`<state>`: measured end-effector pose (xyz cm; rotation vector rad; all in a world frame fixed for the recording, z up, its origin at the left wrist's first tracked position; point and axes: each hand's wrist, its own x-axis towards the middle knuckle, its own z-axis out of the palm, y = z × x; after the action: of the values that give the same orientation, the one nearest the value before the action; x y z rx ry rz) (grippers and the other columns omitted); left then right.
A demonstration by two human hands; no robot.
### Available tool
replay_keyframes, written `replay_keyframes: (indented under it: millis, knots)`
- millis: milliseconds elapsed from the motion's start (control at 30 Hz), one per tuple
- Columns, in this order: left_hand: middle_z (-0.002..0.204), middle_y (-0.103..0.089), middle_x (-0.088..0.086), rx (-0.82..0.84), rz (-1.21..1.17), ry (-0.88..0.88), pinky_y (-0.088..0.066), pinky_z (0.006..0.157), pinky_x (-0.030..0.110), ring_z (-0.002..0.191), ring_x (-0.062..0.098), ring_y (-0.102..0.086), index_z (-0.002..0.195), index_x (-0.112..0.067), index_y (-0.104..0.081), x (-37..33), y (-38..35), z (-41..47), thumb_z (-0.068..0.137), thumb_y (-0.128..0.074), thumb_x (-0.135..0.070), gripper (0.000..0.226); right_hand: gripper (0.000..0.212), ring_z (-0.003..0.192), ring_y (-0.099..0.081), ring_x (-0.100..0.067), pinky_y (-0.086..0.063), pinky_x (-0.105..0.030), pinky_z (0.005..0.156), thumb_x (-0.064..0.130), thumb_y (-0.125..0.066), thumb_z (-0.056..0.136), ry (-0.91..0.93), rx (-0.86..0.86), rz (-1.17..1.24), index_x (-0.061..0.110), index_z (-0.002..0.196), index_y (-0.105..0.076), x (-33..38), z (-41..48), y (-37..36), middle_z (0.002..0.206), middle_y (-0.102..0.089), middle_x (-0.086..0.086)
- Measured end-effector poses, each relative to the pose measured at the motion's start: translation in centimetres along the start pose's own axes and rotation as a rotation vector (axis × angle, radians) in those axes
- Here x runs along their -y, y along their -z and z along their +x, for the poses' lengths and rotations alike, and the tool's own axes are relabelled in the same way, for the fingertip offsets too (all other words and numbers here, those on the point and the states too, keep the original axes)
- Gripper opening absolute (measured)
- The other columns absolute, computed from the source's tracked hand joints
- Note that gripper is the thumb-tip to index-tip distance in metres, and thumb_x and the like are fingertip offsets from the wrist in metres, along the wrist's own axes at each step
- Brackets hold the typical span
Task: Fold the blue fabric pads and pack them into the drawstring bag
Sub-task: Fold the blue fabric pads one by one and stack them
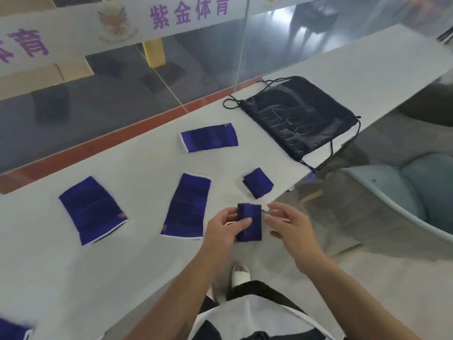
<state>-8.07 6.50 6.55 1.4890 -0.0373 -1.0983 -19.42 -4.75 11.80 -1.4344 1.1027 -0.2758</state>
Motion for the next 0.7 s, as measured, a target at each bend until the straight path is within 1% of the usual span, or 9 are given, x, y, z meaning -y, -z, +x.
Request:
replay_keyframes:
  millis: [33, 100, 133, 200, 300, 367, 467, 600, 700]
  knots:
    - [0.114, -0.074, 0.006, 0.034, -0.021, 0.027, -0.059, 0.091, 0.047, 0.104, 0.027, -0.072, 0.122, -0.016, -0.063, 0.0, -0.2, 0.1, 0.084, -0.08, -0.018, 0.042, 0.019, 0.093, -0.073, -0.024, -0.061, -0.038, 0.081, 0.01, -0.071, 0.09, -0.032, 0.033, 0.037, 0.019, 0.106, -0.073, 0.0, 0.1, 0.2, 0.096, -0.076, -0.003]
    - [0.113, -0.075, 0.005, 0.084, -0.075, 0.056, -0.06, 0.09, 0.044, 0.101, 0.027, -0.074, 0.12, -0.017, -0.063, 0.0, -0.5, 0.2, 0.084, -0.079, -0.019, 0.04, 0.018, 0.081, -0.076, -0.018, -0.062, -0.029, 0.066, 0.001, -0.066, 0.091, -0.061, 0.101, 0.103, 0.015, 0.101, -0.072, 0.5, 0.3, 0.1, 0.088, -0.079, -0.002]
    - [0.112, -0.075, 0.006, 0.096, -0.109, 0.061, -0.061, 0.089, 0.042, 0.1, 0.027, -0.074, 0.12, -0.016, -0.063, -0.2, -0.6, 0.3, 0.084, -0.079, -0.018, 0.04, 0.019, 0.075, -0.076, -0.016, -0.06, -0.025, 0.06, -0.003, -0.065, 0.091, -0.065, 0.096, 0.12, 0.013, 0.099, -0.071, 0.8, 0.5, -0.1, 0.085, -0.079, -0.003]
    - [0.11, -0.076, 0.006, 0.107, -0.146, 0.05, -0.062, 0.084, 0.038, 0.097, 0.026, -0.075, 0.121, -0.015, -0.063, -0.7, -0.7, 0.6, 0.086, -0.077, -0.015, 0.038, 0.019, 0.07, -0.075, -0.017, -0.06, -0.026, 0.057, -0.006, -0.065, 0.09, -0.064, 0.058, 0.119, 0.009, 0.1, -0.07, 0.9, 1.6, -0.2, 0.089, -0.076, -0.011]
    - [0.113, -0.074, 0.01, 0.084, -0.127, -0.005, -0.062, 0.083, 0.04, 0.099, 0.029, -0.074, 0.123, -0.02, -0.058, -1.4, -0.9, 1.4, 0.089, -0.073, -0.009, 0.038, 0.021, 0.078, -0.074, -0.02, -0.063, -0.033, 0.062, -0.002, -0.068, 0.089, -0.07, 0.032, 0.072, 0.01, 0.106, -0.064, 1.0, 3.8, -0.3, 0.097, -0.073, -0.012]
    - [0.116, -0.071, 0.013, 0.016, -0.074, -0.047, -0.062, 0.085, 0.043, 0.1, 0.03, -0.073, 0.12, -0.025, -0.052, -1.6, -1.3, 2.5, 0.091, -0.071, -0.006, 0.039, 0.019, 0.086, -0.071, -0.022, -0.064, -0.037, 0.071, 0.005, -0.071, 0.089, -0.044, 0.046, -0.039, 0.016, 0.099, -0.058, 0.9, 5.9, -0.3, 0.098, -0.071, -0.007]
    - [0.114, -0.068, 0.014, -0.083, 0.002, -0.101, -0.063, 0.082, 0.041, 0.097, 0.026, -0.073, 0.11, -0.024, -0.053, -2.0, -2.3, 4.6, 0.093, -0.066, -0.003, 0.03, 0.019, 0.088, -0.07, -0.028, -0.061, -0.046, 0.078, 0.003, -0.071, 0.087, 0.045, 0.168, -0.209, 0.021, 0.084, -0.064, 1.1, 9.5, 0.0, 0.093, -0.071, -0.006]
    - [0.111, -0.065, 0.014, -0.193, 0.046, -0.11, -0.062, 0.074, 0.037, 0.09, 0.026, -0.07, 0.099, -0.023, -0.06, -2.4, -4.3, 7.9, 0.092, -0.062, 0.004, 0.028, 0.03, 0.09, -0.07, -0.024, -0.061, -0.046, 0.081, -0.004, -0.068, 0.084, 0.078, 0.314, -0.317, 0.026, 0.083, -0.071, 1.4, 14.7, 1.4, 0.095, -0.073, -0.004]
    - [0.115, -0.065, 0.011, -0.247, 0.08, -0.073, -0.061, 0.075, 0.034, 0.098, 0.028, -0.069, 0.099, -0.027, -0.061, -2.3, -6.3, 10.4, 0.091, -0.063, 0.005, 0.033, 0.026, 0.091, -0.069, -0.02, -0.06, -0.034, 0.076, -0.003, -0.066, 0.087, 0.068, 0.354, -0.365, 0.023, 0.089, -0.07, 0.8, 18.1, 2.2, 0.096, -0.072, -0.002]
